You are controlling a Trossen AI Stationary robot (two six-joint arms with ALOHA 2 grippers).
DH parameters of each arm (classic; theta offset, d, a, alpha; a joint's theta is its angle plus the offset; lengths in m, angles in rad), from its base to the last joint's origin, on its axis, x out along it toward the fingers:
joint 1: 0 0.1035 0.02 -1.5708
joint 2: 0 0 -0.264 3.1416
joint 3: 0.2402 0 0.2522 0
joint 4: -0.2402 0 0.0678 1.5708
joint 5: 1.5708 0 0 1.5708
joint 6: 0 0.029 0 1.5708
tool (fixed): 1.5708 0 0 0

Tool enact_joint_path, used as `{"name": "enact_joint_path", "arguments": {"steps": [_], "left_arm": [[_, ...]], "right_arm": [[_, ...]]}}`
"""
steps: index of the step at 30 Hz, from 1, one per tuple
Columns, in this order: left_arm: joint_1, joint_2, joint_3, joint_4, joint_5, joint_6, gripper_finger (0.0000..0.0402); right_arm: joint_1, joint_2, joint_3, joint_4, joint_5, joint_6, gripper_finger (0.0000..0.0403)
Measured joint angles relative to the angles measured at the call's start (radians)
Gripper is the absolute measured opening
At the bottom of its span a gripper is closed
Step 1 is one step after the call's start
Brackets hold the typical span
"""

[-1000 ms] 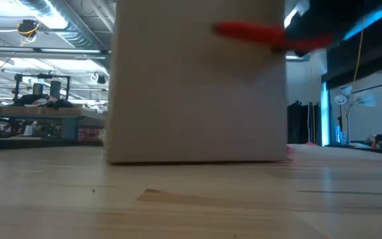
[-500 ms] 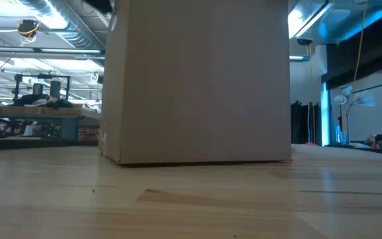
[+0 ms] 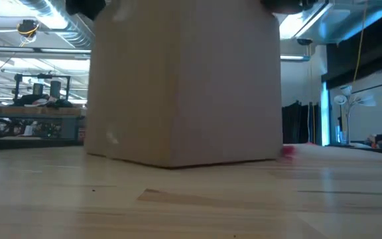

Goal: Unpack boxes
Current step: Open the cardboard box using the utility knife

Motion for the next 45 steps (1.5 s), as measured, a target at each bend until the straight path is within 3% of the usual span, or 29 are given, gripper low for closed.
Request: {"name": "enact_joint_path", "arguments": {"steps": [7,15,19,24,28,34,41,45], "left_arm": [[-0.177,-0.003,-0.005,0.054,0.045,-0.151,0.0127],[-0.349,0.040,-0.007,0.173,0.036,-0.228,0.0127],[-0.402,0.047,0.001,0.156,0.017,-0.250,0.0127],[-0.446,0.005,0.034,-0.055,-0.151,-0.349,0.0127],[-0.444,-0.020,-0.014,-0.076,-0.294,-0.334,0.0127],[-0.426,-0.021,-0.162,0.085,-0.300,-0.263,0.0127],[-0.478,-0.016,-0.365,0.594,-0.164,-0.179,0.0127],[-0.487,0.008,-0.448,0.787,-0.155,-0.183,0.0127]], "right_arm": [[-0.127,0.001,-0.001,0.016,-0.051,-0.037,0.0133],[-0.282,0.006,-0.003,0.135,-0.217,-0.069,0.0133],[-0.296,-0.032,0.054,0.057,-0.220,-0.084,0.0133],[-0.214,-0.101,0.143,-0.148,-0.243,0.017,0.0133],[-0.133,-0.104,0.105,-0.133,-0.273,0.121,0.0133],[-0.106,-0.042,-0.045,0.117,-0.278,0.106,0.0133],[-0.168,-0.043,-0.161,0.380,-0.314,0.042,0.0133],[-0.258,-0.038,-0.168,0.432,-0.427,-0.007,0.0133]]}}
